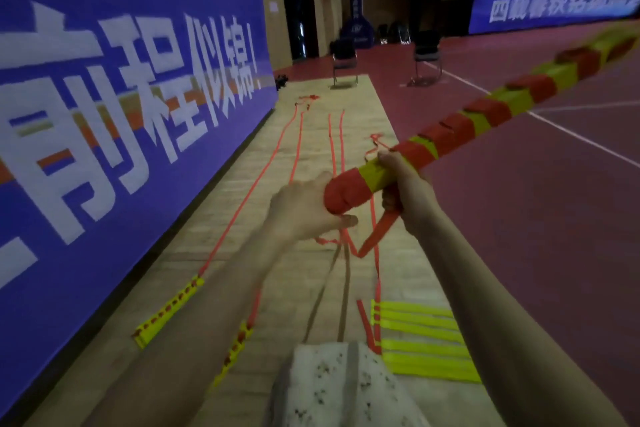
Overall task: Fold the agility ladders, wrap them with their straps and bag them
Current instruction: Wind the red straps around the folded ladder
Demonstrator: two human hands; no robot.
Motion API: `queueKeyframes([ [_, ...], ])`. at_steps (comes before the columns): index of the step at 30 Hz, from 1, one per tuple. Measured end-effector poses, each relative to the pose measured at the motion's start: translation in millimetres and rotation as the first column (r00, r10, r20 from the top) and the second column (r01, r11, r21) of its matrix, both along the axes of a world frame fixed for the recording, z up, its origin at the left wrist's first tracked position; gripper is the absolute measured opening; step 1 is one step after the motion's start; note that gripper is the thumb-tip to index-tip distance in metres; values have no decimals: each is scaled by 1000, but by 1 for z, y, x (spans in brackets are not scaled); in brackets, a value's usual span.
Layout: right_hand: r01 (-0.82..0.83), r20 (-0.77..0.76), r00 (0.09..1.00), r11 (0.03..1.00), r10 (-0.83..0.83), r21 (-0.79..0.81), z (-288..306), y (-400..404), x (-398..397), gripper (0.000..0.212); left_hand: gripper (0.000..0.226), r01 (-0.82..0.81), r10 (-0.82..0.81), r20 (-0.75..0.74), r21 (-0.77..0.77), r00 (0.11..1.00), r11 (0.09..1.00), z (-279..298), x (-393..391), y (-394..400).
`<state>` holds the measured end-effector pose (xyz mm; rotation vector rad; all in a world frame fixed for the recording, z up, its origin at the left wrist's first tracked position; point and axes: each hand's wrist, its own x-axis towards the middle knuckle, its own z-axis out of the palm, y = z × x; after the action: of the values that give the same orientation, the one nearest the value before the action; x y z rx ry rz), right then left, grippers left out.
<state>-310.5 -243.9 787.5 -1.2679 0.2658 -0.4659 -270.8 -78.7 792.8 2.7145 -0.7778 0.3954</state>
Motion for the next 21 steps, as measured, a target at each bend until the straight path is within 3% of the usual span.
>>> queueKeyframes([
  [1,-30,52,998,999,32,-45,-5,-2,-4,28,54,96,-130,-337,-115,932,989,5,3,3],
  [2,-78,93,992,992,87,-95,-7,-1,-6,27,41,143,-245,-524,-228,816,963,8,4,9],
  [3,-114,81,988,981,128,-157,-10,-4,-12,28,27,145,-316,-590,-318,743,937,2,1,7],
  [4,-138,43,988,966,151,-220,-9,-8,-16,28,18,115,-306,-556,-351,773,929,-6,-1,6],
  [6,-166,-63,986,937,154,-308,-3,-13,-23,31,19,27,-82,-240,-227,967,973,-22,-9,3],
  [7,-164,-117,984,930,133,-328,-1,-14,-25,34,28,-61,63,5,-141,998,988,-27,-15,1],
  [9,-120,-161,984,953,77,-279,-7,-10,-25,39,43,-205,214,418,-67,883,976,-36,-18,-2],
  [11,-54,-118,992,995,44,-83,-23,-3,-22,36,52,-211,191,637,-45,746,976,-35,-23,-5],
  [12,-37,-77,996,999,39,24,-31,-1,-21,33,54,-196,157,617,-4,771,981,-34,-26,-7],
  [13,-35,-33,999,994,39,99,-39,-2,-20,31,57,-161,121,509,34,852,986,-30,-29,-8],
  [15,-96,48,995,989,91,109,-54,-8,-18,30,63,-38,24,101,138,995,990,-18,-23,-3],
  [16,-145,83,987,986,139,83,-60,-10,-20,30,64,47,-22,-161,154,987,987,-10,-17,2],
  [17,-193,112,976,980,187,52,-64,-12,-21,31,63,137,-83,-377,119,923,983,-4,-10,6],
  [18,-226,126,967,974,222,14,-65,-12,-23,33,58,205,-152,-499,54,853,977,-3,-4,9],
  [19,-237,117,964,971,239,-27,-64,-13,-24,33,52,225,-200,-522,-17,829,974,-5,0,10],
  [21,-202,39,978,973,207,-112,-55,-16,-24,32,50,142,-172,-364,-107,915,984,-20,-1,9],
])
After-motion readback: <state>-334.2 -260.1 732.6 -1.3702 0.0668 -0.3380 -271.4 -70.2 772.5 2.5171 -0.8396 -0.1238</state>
